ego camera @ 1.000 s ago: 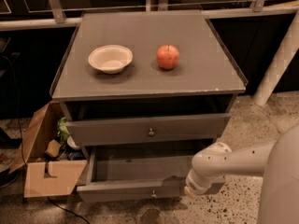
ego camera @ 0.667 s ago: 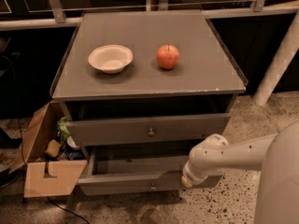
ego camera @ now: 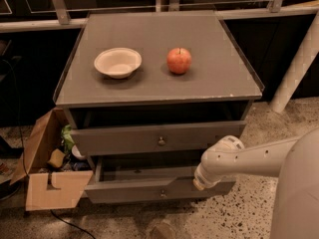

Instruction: Close middle drawer

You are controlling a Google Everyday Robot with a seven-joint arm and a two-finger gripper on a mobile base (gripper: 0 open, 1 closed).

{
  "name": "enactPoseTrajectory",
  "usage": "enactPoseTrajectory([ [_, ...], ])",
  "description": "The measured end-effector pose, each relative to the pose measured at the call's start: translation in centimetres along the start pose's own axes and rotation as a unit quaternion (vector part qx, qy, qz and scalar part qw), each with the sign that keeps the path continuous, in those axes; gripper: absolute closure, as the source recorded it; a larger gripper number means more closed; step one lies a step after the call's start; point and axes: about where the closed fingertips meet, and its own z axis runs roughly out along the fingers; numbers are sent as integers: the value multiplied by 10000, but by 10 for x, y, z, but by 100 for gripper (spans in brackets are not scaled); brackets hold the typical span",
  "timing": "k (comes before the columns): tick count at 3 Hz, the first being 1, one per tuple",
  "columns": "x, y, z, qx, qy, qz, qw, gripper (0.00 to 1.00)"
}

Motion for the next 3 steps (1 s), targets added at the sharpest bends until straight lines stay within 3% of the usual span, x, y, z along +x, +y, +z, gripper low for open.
enactPoseTrajectory([
  [1, 13, 3, -2, -64, 91, 48, 9999, 100],
  [2, 76, 21, -4, -283, 476, 288, 9981, 100],
  [3, 77, 21, -2, -290, 483, 294, 9980, 100],
])
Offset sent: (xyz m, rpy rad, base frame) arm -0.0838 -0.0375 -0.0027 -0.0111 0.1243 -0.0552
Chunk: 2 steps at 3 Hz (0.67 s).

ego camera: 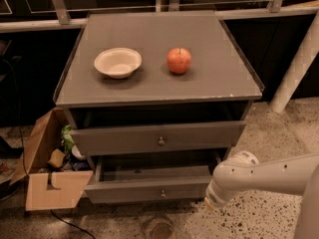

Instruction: Close middle drawer

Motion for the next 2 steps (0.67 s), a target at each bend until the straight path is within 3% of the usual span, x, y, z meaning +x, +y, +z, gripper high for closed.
enactPoseTrajectory([
  [1, 3, 3, 40, -206, 212, 193, 9994, 100],
  [2, 4, 4, 42, -218, 225, 197, 9993, 100],
])
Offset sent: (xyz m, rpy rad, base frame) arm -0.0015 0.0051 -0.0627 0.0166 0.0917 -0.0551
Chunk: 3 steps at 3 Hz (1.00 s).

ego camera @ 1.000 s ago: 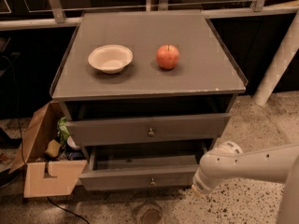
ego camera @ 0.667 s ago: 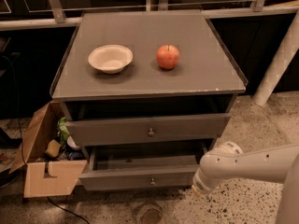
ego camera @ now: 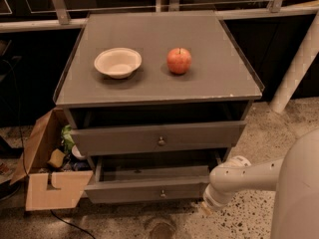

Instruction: Close middle drawer

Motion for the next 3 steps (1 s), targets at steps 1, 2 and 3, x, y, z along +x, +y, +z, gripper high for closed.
enactPoseTrajectory([
  [1, -3, 0, 14, -65, 58, 74, 9999, 100],
  [2, -26, -14, 29, 67, -24, 242, 9997, 100],
  [3, -52, -25, 34, 234, -167, 347, 9990, 100],
])
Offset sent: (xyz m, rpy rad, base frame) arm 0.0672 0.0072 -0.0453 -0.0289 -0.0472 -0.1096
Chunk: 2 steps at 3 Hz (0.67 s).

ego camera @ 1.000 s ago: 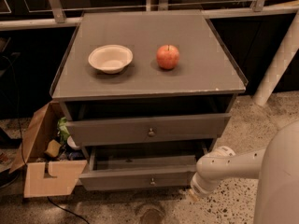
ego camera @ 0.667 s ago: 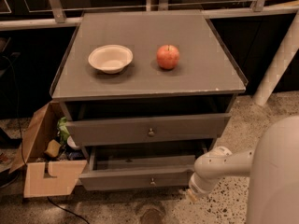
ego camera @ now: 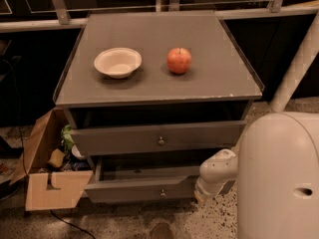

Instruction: Close middle drawer

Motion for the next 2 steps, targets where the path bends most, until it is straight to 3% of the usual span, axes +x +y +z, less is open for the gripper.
enactPoseTrajectory([
  [2, -21, -8, 3, 181, -165, 121, 9996, 100],
])
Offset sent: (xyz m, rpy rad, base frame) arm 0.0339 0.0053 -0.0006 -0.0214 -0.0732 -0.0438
